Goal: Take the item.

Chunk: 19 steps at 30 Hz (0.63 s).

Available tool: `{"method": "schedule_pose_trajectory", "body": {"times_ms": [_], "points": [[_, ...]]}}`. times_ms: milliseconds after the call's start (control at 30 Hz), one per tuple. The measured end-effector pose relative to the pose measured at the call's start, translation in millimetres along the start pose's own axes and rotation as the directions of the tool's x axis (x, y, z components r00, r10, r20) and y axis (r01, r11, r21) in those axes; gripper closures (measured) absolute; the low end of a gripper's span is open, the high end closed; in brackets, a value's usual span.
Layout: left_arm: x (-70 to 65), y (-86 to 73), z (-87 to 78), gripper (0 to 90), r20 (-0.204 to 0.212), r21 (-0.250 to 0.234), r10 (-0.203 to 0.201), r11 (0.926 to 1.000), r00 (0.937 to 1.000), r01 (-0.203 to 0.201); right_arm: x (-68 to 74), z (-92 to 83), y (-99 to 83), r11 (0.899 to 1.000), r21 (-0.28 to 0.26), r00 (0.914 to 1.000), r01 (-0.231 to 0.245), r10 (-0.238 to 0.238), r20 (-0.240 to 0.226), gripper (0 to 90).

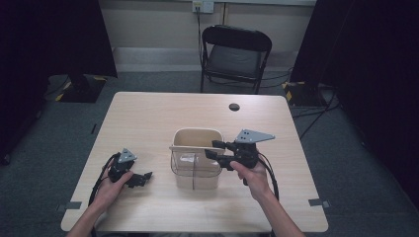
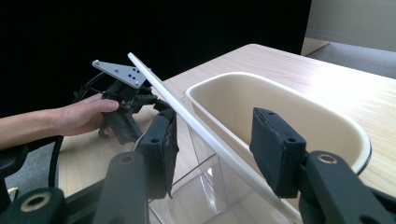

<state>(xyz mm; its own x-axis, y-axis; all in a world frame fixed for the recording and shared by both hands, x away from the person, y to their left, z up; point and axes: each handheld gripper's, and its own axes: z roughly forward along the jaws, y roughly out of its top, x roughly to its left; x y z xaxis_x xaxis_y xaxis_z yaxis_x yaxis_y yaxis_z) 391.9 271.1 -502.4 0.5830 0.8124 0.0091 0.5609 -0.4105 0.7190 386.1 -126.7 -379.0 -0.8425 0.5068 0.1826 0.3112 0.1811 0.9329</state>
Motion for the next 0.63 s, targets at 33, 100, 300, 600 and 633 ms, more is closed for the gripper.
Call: {"method": "schedule_pose_trajectory", "body": {"times_ms": [33,100,300,600,633], "points": [[0.0,0.0,0.0,3.6,0.0,0.0,-0.001,1.0,1.0,0.001,0.0,0.0,0.0,1.0,0.0,1.0,0.0,0.0,0.001,51.9],[0.3,0.1,-0.1,3.6,0.0,0.001,0.004,1.0,1.0,-0.004,0.0,0.0,0.0,1.0,0.0,1.0,0.0,0.0,0.0,51.9],[0.0,0.0,0.0,3.6,0.0,0.0,-0.001,1.0,1.0,0.001,0.1,0.0,0.0,1.0,0.0,1.0,0.0,0.0,0.0,51.9],[0.0,0.0,0.0,3.6,0.0,0.0,-0.001,1.0,1.0,0.001,0.2,-0.1,0.0,1.0,0.001,1.0,0.0,0.0,0.001,51.9],[0.0,0.0,0.0,3.6,0.0,0.0,0.0,1.0,1.0,0.0,0.3,-0.1,0.0,1.0,0.001,1.0,0.001,-0.001,0.001,51.9]]}}
